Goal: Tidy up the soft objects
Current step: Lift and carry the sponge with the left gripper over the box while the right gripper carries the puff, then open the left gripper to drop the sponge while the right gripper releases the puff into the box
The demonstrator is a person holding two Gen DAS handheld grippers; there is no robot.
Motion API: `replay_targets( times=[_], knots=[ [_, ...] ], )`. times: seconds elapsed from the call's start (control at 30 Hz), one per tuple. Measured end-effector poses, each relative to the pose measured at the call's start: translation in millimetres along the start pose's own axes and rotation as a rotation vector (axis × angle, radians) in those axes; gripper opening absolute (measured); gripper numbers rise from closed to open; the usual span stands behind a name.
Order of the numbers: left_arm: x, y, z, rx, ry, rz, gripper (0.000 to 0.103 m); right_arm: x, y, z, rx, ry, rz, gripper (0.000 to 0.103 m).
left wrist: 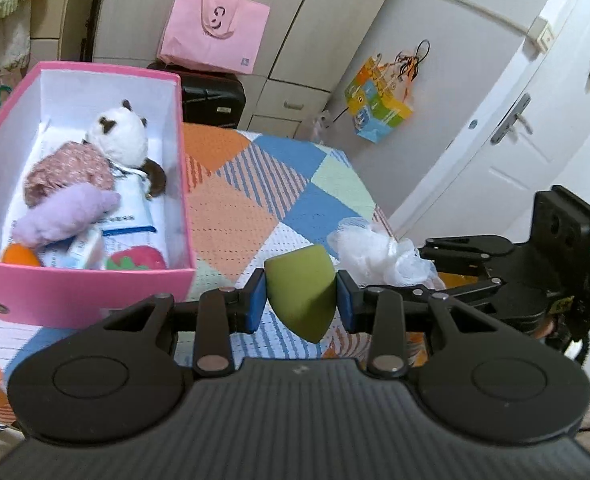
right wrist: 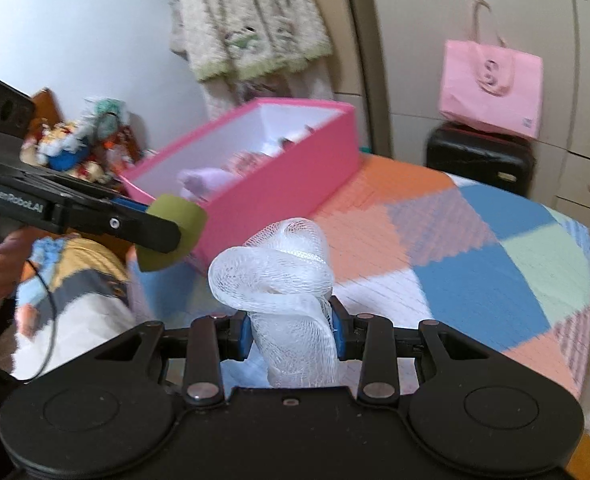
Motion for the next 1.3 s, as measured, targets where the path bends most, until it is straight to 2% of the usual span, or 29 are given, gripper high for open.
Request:
replay_targets(
  times=[0.13, 0.3, 0.4, 0.53, 0.67, 0.93, 1.13, 1.3],
  knots=[
    [-5.5, 12.5, -21.9, 0.009, -0.023, -0.007, 0.035, -17.4, 28.2, 4.3, -0.070, -0.006, -0.027, 0.041],
    [-17.0, 36.2, -42.0, -0.017, -0.086, -0.005, 0.036, -38.7, 60.8, 17.1, -0.101, -0.038, -0.090, 0.041],
    [-24.5, 54.1, -47.3, -0.027, -0.124, -0.020, 0.036, -53.4, 77.6, 29.1, -0.109, -0.067, -0.129, 0.041],
    [-32.1, 79.5, -55.6, -0.063, -0.235, -0.075, 0.036, -68.4, 97.1, 47.3, -0.101, -0.123, -0.186, 0.042],
    [-42.3, 99.8, -52.6, -0.086, -0.267, -0.085, 0.036, -86.1, 102.0, 71.3, -0.088, -0.129, -0.192, 0.042],
    [-68.7, 146.6, -21.1, -0.165, -0.249, -0.096, 0.036, -125.0, 95.5, 117.4, -0.021, -0.114, -0.194, 0.042],
    [-71.3, 183.9, 16.2, -0.216, -0.152, -0.126, 0.036, -137.8, 76.8, 162.9, 0.056, -0.069, -0.186, 0.042],
    [-62.8, 199.5, 30.1, -0.336, -0.089, -0.093, 0.036, -132.7, 67.7, 189.6, 0.141, -0.047, -0.229, 0.042]
  ],
)
Point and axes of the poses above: each gripper's, at about its wrist camera, not at the fingertips, and z roughly the way its jaws point, y to its left, x to its underside, the point moved 8 cm from there along z, roughly the way its jaws point, and after that the axes turned 13 degrees about z, right-handed, at the moved point
